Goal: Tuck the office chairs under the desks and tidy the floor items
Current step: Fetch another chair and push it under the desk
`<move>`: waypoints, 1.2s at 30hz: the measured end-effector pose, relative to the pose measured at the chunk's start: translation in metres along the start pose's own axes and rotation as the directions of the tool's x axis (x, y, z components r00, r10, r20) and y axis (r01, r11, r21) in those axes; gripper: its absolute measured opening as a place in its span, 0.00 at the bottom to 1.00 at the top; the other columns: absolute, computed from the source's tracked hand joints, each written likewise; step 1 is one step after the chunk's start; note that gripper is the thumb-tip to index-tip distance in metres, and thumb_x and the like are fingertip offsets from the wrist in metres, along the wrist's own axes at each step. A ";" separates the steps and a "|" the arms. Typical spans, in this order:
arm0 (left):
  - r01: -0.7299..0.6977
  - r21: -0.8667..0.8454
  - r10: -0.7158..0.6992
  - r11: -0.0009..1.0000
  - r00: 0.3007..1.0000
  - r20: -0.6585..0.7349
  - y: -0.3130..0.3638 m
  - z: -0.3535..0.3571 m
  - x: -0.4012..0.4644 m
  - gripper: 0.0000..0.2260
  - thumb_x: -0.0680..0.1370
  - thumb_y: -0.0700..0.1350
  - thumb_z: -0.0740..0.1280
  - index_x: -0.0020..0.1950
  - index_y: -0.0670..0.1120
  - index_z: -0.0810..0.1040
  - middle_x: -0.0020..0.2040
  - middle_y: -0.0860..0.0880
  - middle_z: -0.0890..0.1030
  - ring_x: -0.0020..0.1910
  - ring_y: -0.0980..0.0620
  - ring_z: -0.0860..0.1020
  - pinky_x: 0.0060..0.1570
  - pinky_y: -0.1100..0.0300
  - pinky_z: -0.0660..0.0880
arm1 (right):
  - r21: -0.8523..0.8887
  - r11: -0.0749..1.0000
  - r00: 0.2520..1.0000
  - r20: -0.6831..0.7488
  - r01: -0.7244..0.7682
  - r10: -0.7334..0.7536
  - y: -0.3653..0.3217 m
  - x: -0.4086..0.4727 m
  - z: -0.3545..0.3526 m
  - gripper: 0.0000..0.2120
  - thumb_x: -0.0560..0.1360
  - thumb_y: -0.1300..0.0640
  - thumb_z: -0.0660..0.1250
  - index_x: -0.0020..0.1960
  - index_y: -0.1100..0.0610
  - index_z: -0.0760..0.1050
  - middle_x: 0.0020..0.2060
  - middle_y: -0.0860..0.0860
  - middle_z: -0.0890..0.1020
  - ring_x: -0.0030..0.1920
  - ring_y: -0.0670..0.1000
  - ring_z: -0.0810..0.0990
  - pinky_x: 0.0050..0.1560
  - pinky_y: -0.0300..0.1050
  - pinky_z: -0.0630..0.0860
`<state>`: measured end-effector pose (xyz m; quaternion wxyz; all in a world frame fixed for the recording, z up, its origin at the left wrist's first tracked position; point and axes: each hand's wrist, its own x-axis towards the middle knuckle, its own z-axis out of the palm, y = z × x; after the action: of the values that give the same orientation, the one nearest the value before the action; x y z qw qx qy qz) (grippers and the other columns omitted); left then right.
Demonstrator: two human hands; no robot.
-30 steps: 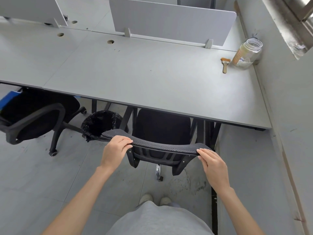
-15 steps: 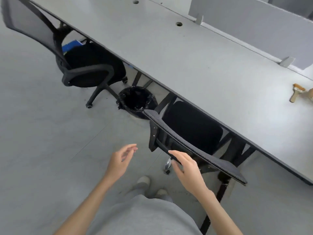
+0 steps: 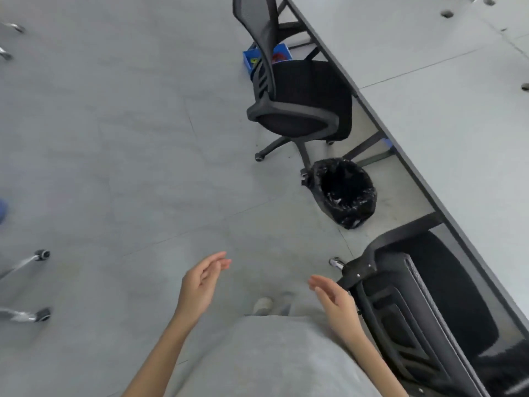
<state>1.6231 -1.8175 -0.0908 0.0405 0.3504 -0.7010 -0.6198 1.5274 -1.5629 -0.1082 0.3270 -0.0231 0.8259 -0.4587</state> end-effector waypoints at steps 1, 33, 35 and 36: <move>-0.023 -0.007 0.023 1.000 1.000 -0.011 0.010 -0.006 0.018 0.08 0.77 0.43 0.60 0.51 0.53 0.77 0.42 0.64 0.83 0.45 0.63 0.81 0.49 0.70 0.74 | -0.023 1.000 1.000 0.009 0.013 -0.013 -0.011 0.014 0.001 0.12 0.77 0.64 0.61 0.56 0.51 0.75 0.48 0.38 0.80 0.51 0.31 0.76 0.49 0.22 0.70; 0.033 0.000 -0.032 0.999 0.970 -0.242 0.194 -0.315 0.614 0.13 0.79 0.37 0.59 0.51 0.54 0.78 0.46 0.59 0.83 0.44 0.60 0.81 0.49 0.65 0.75 | -0.172 0.959 0.962 0.197 0.225 -0.190 -0.508 0.592 0.215 0.11 0.77 0.63 0.61 0.54 0.51 0.75 0.46 0.44 0.82 0.47 0.28 0.76 0.44 0.21 0.69; 0.004 0.041 0.003 0.999 0.985 -0.170 0.221 -0.339 0.667 0.13 0.79 0.37 0.59 0.51 0.54 0.77 0.44 0.61 0.83 0.44 0.61 0.80 0.47 0.69 0.75 | -0.160 0.973 0.980 0.133 0.168 -0.147 -0.519 0.604 0.220 0.11 0.77 0.64 0.61 0.53 0.51 0.76 0.45 0.43 0.83 0.47 0.30 0.76 0.44 0.21 0.69; -0.015 0.059 0.023 0.998 0.990 -0.138 0.233 -0.347 0.693 0.13 0.79 0.37 0.59 0.51 0.54 0.77 0.43 0.62 0.83 0.44 0.61 0.80 0.46 0.71 0.74 | -0.144 0.980 0.987 0.101 0.136 -0.123 -0.525 0.611 0.222 0.12 0.77 0.65 0.62 0.52 0.50 0.76 0.46 0.43 0.83 0.47 0.31 0.77 0.44 0.21 0.69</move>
<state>1.1705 -2.4878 -0.0642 0.0848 0.3871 -0.7175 -0.5729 1.0351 -2.2372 -0.1003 0.3311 -0.1224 0.8390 -0.4141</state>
